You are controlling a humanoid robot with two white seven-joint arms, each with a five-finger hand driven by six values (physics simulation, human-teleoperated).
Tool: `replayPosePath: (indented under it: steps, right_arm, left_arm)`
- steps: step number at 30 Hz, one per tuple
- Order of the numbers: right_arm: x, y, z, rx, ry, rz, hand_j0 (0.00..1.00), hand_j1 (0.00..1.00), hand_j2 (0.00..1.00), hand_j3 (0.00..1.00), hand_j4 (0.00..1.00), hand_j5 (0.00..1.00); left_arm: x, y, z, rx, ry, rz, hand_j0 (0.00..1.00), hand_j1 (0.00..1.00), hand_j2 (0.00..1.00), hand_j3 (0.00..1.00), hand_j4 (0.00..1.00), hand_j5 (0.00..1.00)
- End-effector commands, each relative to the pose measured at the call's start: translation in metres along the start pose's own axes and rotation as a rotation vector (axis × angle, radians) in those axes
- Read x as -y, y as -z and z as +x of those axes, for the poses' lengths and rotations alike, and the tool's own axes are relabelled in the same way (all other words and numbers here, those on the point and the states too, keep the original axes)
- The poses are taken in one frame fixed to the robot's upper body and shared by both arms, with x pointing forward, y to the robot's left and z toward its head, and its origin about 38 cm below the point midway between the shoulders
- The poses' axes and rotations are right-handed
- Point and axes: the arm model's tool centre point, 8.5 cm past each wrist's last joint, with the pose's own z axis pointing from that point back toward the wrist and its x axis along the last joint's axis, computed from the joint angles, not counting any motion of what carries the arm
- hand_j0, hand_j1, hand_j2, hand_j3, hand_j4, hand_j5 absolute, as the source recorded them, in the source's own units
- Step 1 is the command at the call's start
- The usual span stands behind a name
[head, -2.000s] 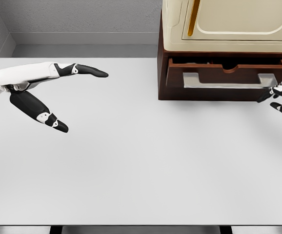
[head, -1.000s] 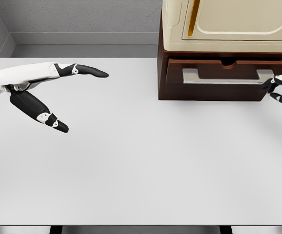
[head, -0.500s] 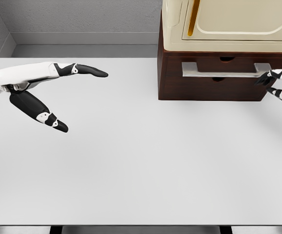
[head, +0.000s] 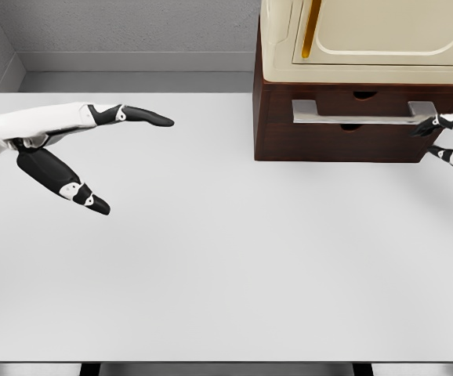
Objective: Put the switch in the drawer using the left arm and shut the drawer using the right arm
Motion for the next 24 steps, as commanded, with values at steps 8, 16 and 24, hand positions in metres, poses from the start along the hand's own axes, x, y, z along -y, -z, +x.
replayPosePath:
  steps: [8,16,24]
  right_arm:
    - [-0.013,-0.003,-0.011,-0.077,-0.036,0.071,1.00,1.00,1.00,1.00,1.00,1.00]
    - [-0.025,-0.009,-0.014,-0.089,-0.019,0.094,1.00,1.00,1.00,1.00,1.00,1.00]
    - [-0.048,-0.003,-0.007,-0.063,-0.010,0.163,1.00,1.00,1.00,1.00,1.00,1.00]
  left_arm:
    - [-0.001,-0.002,0.001,-0.004,-0.007,0.009,1.00,1.00,1.00,1.00,1.00,1.00]
    - [0.000,-0.003,0.000,-0.005,-0.013,0.008,1.00,1.00,1.00,1.00,1.00,1.00]
    - [0.001,-0.004,-0.001,-0.008,-0.015,0.011,1.00,1.00,1.00,1.00,1.00,1.00]
